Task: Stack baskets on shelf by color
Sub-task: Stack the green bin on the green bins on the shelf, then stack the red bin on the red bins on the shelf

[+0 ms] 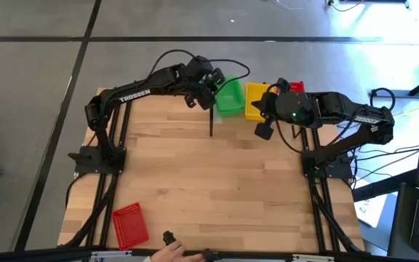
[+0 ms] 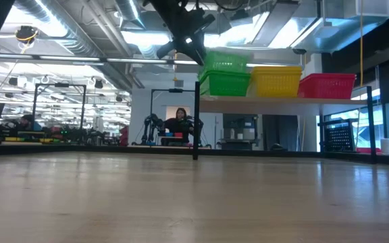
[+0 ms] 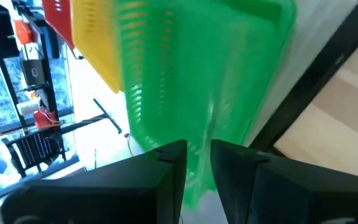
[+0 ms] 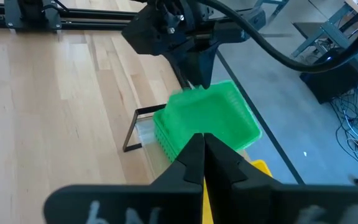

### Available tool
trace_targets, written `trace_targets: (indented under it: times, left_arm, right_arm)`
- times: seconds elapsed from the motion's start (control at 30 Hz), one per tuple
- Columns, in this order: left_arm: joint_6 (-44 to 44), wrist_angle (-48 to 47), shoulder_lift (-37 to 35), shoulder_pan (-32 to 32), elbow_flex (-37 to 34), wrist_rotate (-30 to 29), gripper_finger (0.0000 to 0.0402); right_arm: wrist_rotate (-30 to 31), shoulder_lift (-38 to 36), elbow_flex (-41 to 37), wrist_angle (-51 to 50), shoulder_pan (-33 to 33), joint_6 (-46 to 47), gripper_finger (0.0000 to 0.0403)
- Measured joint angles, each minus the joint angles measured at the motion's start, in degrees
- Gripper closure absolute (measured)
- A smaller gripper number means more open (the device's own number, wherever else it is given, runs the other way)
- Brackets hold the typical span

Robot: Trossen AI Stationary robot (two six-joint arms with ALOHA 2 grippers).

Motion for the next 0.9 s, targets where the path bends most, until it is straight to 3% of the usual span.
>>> trace_targets:
  times: [0.23,0.43,0.63,0.9]
  left_arm:
    - [0.7,1.6,0.0,0.2,0.1,-1.3,0.0335]
    - [-5.9,3.2,-0.4,0.0,0.1,-1.3,0.0335]
    - [-31.6,1.0,-1.6,-1.3,0.1,-1.9,0.0335]
    - [-61.5,-13.6,-5.7,-3.9,0.1,-3.0,0.0335]
  right_arm:
    - [0.0,0.0,0.0,0.0,0.0,0.0,0.0402]
    - [0.0,0.0,0.0,0.0,0.0,0.0,0.0402]
    - [0.0,0.0,0.0,0.0,0.0,-0.1,0.0402]
    - [-0.1,-1.0,0.0,-0.3,0.0,-1.3,0.0402]
